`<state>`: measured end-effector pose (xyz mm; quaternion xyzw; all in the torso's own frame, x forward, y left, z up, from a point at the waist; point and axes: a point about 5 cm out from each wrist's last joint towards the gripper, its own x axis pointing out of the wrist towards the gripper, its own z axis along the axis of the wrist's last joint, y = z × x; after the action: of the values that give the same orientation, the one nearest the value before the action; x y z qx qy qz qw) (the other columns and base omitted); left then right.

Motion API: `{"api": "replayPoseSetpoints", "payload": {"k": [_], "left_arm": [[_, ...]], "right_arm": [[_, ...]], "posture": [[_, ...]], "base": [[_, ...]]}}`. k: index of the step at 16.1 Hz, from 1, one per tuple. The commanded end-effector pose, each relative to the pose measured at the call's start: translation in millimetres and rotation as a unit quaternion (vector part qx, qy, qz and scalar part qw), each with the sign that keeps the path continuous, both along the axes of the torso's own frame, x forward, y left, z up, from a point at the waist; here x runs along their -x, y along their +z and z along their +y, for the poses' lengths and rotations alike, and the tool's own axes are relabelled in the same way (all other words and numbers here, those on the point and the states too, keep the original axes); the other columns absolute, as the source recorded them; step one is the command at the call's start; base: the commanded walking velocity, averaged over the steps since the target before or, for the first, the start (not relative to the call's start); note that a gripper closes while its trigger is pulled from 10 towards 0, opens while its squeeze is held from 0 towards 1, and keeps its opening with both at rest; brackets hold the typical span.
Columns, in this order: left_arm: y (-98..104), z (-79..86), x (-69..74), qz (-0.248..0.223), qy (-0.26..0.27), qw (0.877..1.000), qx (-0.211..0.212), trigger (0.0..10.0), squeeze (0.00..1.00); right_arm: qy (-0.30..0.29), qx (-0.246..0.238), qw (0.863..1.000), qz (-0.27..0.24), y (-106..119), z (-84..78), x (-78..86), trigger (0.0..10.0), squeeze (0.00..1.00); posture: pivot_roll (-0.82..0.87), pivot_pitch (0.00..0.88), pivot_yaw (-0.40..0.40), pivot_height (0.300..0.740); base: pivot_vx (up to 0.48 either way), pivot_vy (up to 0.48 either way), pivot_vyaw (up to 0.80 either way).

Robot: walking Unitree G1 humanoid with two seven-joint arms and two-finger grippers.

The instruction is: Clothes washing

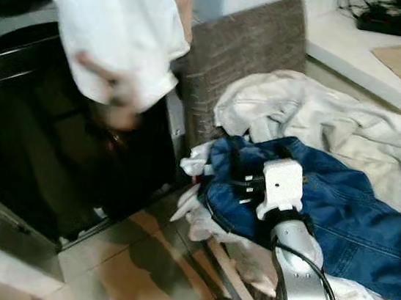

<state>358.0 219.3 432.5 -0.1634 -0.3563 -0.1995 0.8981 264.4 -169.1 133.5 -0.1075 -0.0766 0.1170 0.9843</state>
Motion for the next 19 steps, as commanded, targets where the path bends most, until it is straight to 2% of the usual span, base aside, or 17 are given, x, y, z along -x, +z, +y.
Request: {"api": "replayPoseSetpoints", "payload": {"k": [1, 3, 4, 5, 6, 7, 8, 9, 10, 11, 12, 13, 16, 18, 19], "left_arm": [[-3.4, 12.0, 3.9, 0.005, 0.022, 1.000, 0.004, 0.0, 0.00], [-24.0, 9.4, -0.5, 0.037, 0.040, 0.998, -0.019, 0.0, 0.00], [-52.6, 1.4, -8.7, 0.078, 0.077, 0.991, -0.075, 0.0, 0.00], [-67.3, -1.8, -12.6, 0.101, 0.083, 0.988, -0.083, 0.0, 0.00], [-114.8, -8.4, -21.8, 0.164, 0.117, 0.971, -0.126, 0.0, 0.00], [-152.1, -15.2, -24.2, 0.201, 0.135, 0.955, -0.171, 0.0, 0.00], [-178.2, -22.8, -23.4, 0.232, 0.122, 0.949, -0.177, 0.0, 0.00], [-196.3, -30.2, -20.9, 0.247, 0.124, 0.938, -0.209, 0.0, 0.00], [-213.5, -38.1, -17.9, 0.267, 0.116, 0.932, -0.217, 0.0, 0.00], [-220.6, -41.1, -16.2, 0.272, 0.117, 0.928, -0.228, 0.0, 0.00], [-236.2, -52.6, -11.5, 0.281, 0.103, 0.921, -0.250, 0.0, 0.00], [-242.5, -57.3, -8.7, 0.282, 0.094, 0.918, -0.262, 0.0, 0.00], [-252.1, -60.0, -3.4, 0.285, 0.098, 0.909, -0.289, 0.0, 0.00], [-250.4, -66.9, -1.2, 0.270, 0.082, 0.912, -0.298, 0.0, 0.00], [-251.4, -76.8, 3.9, 0.254, 0.063, 0.914, -0.311, 0.0, 0.00]], "right_arm": [[0.000, -0.007, 1.000, -0.006, 2.0, 0.6, -1.5, 10.0, 0.00], [0.002, -0.002, 1.000, -0.009, 2.9, -0.3, -3.1, 10.0, 0.00], [0.003, -0.001, 1.000, -0.009, 3.4, -0.1, -4.8, 10.0, 0.00], [0.004, 0.000, 1.000, -0.009, 3.8, 0.0, -5.7, 10.0, 0.00], [0.005, -0.008, 1.000, -0.011, 7.2, 0.3, -10.3, 10.0, 0.00], [-0.001, -0.032, 0.999, -0.012, 12.9, -0.9, -15.2, 10.0, 0.00], [-0.007, -0.054, 0.998, -0.014, 19.3, -2.2, -19.8, 10.0, 0.00], [-0.011, -0.066, 0.998, -0.019, 24.9, -3.2, -23.6, 10.0, 0.00], [-0.013, -0.076, 0.997, -0.025, 30.1, -3.2, -28.6, 10.0, 0.00], [-0.012, -0.076, 0.997, -0.027, 31.8, -2.3, -30.7, 10.0, 0.00], [-0.010, -0.074, 0.997, -0.028, 32.6, 0.1, -35.8, 10.0, 0.00], [-0.010, -0.075, 0.997, -0.025, 31.6, 1.5, -38.0, 10.0, 0.00], [-0.020, -0.073, 0.997, -0.003, 21.6, 5.5, -38.9, 10.0, 0.00], [-0.017, -0.052, 0.998, -0.016, 23.6, 13.4, -40.8, 10.0, 0.00], [-0.012, -0.055, 0.998, -0.025, 25.0, 25.5, -45.3, 10.0, 0.00]], "posture": [[-0.20, 0.000, 0.112, 0.740], [-0.19, 0.004, 0.108, 0.740], [-0.18, 0.006, 0.105, 0.740], [-0.18, 0.006, 0.104, 0.740], [-0.17, 0.009, 0.098, 0.740], [-0.17, 0.011, 0.093, 0.740], [-0.17, 0.010, 0.090, 0.740], [-0.16, 0.013, 0.083, 0.740], [-0.16, 0.013, 0.078, 0.740], [-0.16, 0.013, 0.078, 0.740], [-0.14, 0.012, 0.066, 0.740], [-0.14, 0.008, 0.060, 0.740], [-0.13, 0.012, 0.050, 0.740], [-0.12, 0.003, 0.045, 0.740], [-0.12, 0.012, 0.049, 0.740]], "base": [[0.000, 0.000, 0.78], [0.000, 0.000, 0.78], [0.000, 0.000, 0.77], [0.000, 0.000, 0.77], [0.000, 0.000, 0.77], [0.000, 0.000, 0.76], [0.000, 0.000, 0.75], [0.000, 0.000, 0.74], [0.000, 0.000, 0.74], [0.000, 0.000, 0.73], [0.000, 0.000, 0.73], [0.000, 0.000, 0.73], [0.000, 0.000, 0.24], [0.000, 0.000, 0.00], [0.000, 0.000, 0.00]]}}
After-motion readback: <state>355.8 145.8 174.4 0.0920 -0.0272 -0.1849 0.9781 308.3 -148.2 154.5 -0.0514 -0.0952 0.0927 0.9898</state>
